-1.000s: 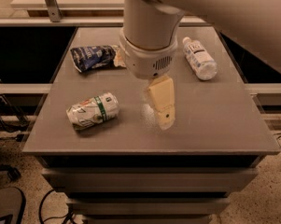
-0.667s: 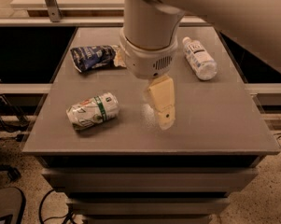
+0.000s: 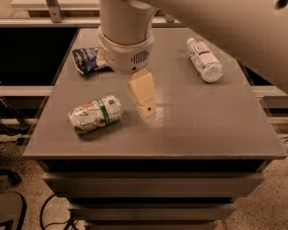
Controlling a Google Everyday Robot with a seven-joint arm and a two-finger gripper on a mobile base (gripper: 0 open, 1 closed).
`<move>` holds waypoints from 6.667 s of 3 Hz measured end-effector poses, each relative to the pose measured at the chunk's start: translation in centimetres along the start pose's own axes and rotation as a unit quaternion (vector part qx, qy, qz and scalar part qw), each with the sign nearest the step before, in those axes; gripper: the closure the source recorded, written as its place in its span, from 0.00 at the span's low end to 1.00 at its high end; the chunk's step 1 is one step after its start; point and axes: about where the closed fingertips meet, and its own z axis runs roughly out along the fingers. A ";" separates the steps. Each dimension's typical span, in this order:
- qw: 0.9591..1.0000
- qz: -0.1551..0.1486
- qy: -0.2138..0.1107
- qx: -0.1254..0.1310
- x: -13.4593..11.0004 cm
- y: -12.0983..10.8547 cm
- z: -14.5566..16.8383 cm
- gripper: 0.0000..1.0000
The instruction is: Move 7up can near blue chip bag
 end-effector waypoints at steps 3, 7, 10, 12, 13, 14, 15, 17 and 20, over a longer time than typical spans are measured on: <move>0.996 -0.058 -0.061 -0.024 -4.8 -2.7 4.8 0.00; 0.993 -0.065 -0.100 -0.009 -5.3 -4.5 8.7 0.53; 0.993 -0.069 -0.090 0.037 -3.6 -9.3 6.9 1.00; 0.992 -0.065 -0.095 0.055 -3.2 -14.9 7.9 1.00; 0.993 -0.052 -0.089 0.055 -2.1 -16.6 8.8 1.00; 0.995 -0.035 -0.079 0.053 -0.6 -17.5 9.4 1.00; 0.996 -0.020 -0.070 0.054 0.9 -18.0 9.7 1.00; 0.996 -0.002 -0.059 0.062 2.8 -19.0 10.0 1.00; 0.996 0.007 -0.058 0.069 4.1 -19.1 9.2 0.37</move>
Offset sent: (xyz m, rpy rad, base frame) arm -0.0006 0.0638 -0.0415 0.0413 0.1253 0.1730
